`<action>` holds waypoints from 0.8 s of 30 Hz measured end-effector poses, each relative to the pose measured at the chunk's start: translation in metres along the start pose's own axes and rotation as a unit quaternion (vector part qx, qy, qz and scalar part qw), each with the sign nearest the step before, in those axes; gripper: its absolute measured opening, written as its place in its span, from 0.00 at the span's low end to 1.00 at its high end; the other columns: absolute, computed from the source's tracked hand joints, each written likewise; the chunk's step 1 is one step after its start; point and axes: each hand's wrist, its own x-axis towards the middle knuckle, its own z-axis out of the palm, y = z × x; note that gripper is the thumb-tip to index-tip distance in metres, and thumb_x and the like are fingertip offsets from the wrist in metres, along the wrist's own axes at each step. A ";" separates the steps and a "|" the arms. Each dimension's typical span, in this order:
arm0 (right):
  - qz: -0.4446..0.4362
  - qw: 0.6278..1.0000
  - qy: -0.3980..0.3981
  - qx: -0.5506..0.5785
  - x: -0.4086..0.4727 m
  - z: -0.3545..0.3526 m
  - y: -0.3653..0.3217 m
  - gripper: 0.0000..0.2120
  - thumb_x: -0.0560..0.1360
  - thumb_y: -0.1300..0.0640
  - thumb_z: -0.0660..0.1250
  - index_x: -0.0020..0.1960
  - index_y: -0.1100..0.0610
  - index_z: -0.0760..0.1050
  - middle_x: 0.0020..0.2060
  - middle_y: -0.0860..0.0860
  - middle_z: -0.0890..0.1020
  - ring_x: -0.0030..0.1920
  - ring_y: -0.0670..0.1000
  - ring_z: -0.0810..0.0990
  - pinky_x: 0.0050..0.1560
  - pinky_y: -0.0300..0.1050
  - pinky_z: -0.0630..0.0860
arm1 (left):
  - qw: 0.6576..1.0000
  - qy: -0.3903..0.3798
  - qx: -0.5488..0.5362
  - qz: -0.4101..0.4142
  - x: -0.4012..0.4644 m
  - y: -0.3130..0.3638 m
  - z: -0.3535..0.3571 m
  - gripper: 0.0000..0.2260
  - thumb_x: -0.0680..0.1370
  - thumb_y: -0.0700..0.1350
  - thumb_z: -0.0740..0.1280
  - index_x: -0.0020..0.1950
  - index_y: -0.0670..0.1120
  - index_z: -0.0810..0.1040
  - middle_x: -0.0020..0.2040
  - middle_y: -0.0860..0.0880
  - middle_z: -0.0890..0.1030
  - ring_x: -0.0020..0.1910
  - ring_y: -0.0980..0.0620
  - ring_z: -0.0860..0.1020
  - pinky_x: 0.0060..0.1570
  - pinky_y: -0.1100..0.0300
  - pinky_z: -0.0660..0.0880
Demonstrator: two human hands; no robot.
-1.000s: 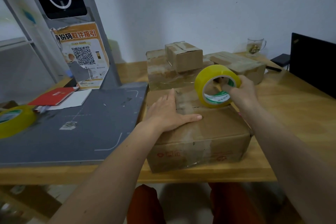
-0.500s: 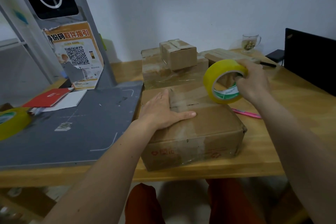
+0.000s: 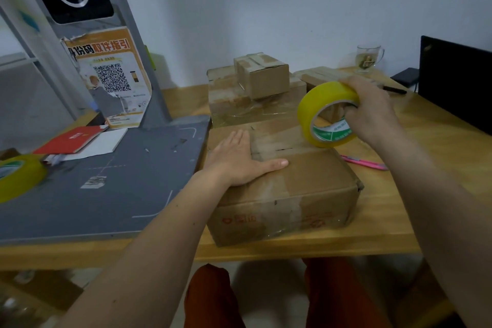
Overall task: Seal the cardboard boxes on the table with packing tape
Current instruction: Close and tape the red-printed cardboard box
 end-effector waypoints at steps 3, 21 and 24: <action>0.056 0.995 0.017 0.086 -0.004 0.008 0.010 0.07 0.74 0.65 0.65 0.50 0.55 0.75 0.41 0.51 0.76 0.45 0.54 0.73 0.42 0.45 0.66 | 0.998 -0.034 0.048 0.013 0.003 0.005 0.000 0.63 0.55 0.83 0.38 0.81 0.45 0.40 0.82 0.47 0.41 0.80 0.49 0.41 0.77 0.51 0.41; 0.166 0.945 0.019 0.282 -0.015 0.037 0.008 0.04 0.77 0.59 0.66 0.50 0.58 0.77 0.42 0.54 0.82 0.47 0.54 0.81 0.49 0.50 0.76 | 0.997 -0.027 0.036 0.060 0.018 0.076 0.019 0.54 0.68 0.81 0.45 0.81 0.44 0.41 0.82 0.45 0.41 0.80 0.48 0.40 0.79 0.50 0.42; 0.161 0.946 0.027 0.280 -0.011 0.030 0.018 0.02 0.76 0.60 0.66 0.45 0.56 0.77 0.35 0.49 0.81 0.40 0.46 0.81 0.44 0.47 0.75 | 0.998 -0.023 0.032 0.057 0.018 0.076 0.019 0.55 0.67 0.81 0.46 0.81 0.44 0.40 0.82 0.46 0.40 0.80 0.49 0.40 0.79 0.51 0.42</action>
